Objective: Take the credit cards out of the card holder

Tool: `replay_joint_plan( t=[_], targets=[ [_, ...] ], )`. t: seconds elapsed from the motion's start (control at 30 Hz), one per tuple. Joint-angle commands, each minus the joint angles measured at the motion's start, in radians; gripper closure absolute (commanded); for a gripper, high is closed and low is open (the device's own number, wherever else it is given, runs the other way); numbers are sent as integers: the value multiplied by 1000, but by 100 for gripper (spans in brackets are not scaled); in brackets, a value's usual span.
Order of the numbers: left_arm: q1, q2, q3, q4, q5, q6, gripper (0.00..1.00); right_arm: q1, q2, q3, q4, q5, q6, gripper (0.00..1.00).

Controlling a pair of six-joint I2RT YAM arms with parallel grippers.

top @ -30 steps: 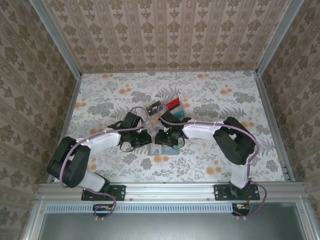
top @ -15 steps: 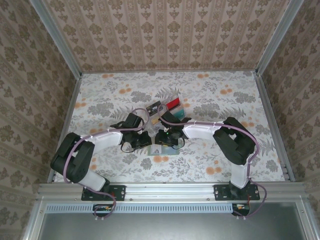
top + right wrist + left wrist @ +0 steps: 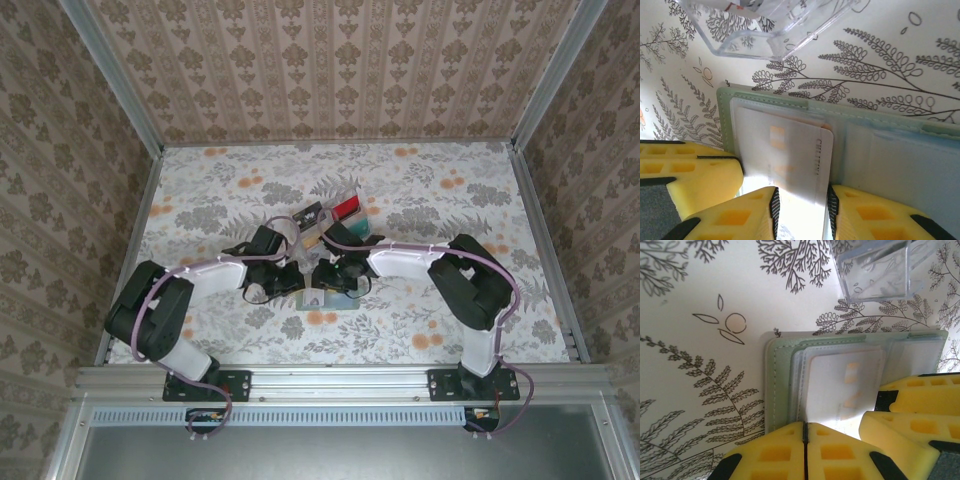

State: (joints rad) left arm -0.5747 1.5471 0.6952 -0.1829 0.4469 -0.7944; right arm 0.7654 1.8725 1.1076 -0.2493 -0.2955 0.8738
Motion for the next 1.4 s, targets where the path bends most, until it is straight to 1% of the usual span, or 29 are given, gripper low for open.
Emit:
replay_joint_plan(
  t=[0.0,0.07,0.13,0.37,0.47,0.77,1.0,1.13,1.3,1.37],
  targets=[
    [-7,17,-24,-11,-19,-7,92,-29,-62,-42,35,-60,-64,66],
    [-3,15,-43,-25,-42,-2,93,-52,-96,-73,63,-93,-85,66],
    [6,16,-71,7,-28,-14,93,-65,-115,-102,99,-124,-87,68],
    [9,17,-83,16,-25,-20,94,-67,-62,-130,146,-162,-37,77],
    [8,18,-83,10,-27,-14,94,-67,-50,-129,145,-156,-24,79],
    [9,22,-86,10,-30,-7,94,-67,-44,-140,145,-133,-18,79],
    [9,29,-89,20,-20,-6,94,-67,-33,-155,216,-173,1,81],
    [7,33,-89,23,-14,-2,96,-67,-39,-176,278,-199,12,81],
    [7,32,-89,22,-17,3,96,-70,-58,-195,298,-185,16,86],
    [6,32,-86,15,-19,16,95,-69,-75,-206,301,-162,17,88]
  ],
)
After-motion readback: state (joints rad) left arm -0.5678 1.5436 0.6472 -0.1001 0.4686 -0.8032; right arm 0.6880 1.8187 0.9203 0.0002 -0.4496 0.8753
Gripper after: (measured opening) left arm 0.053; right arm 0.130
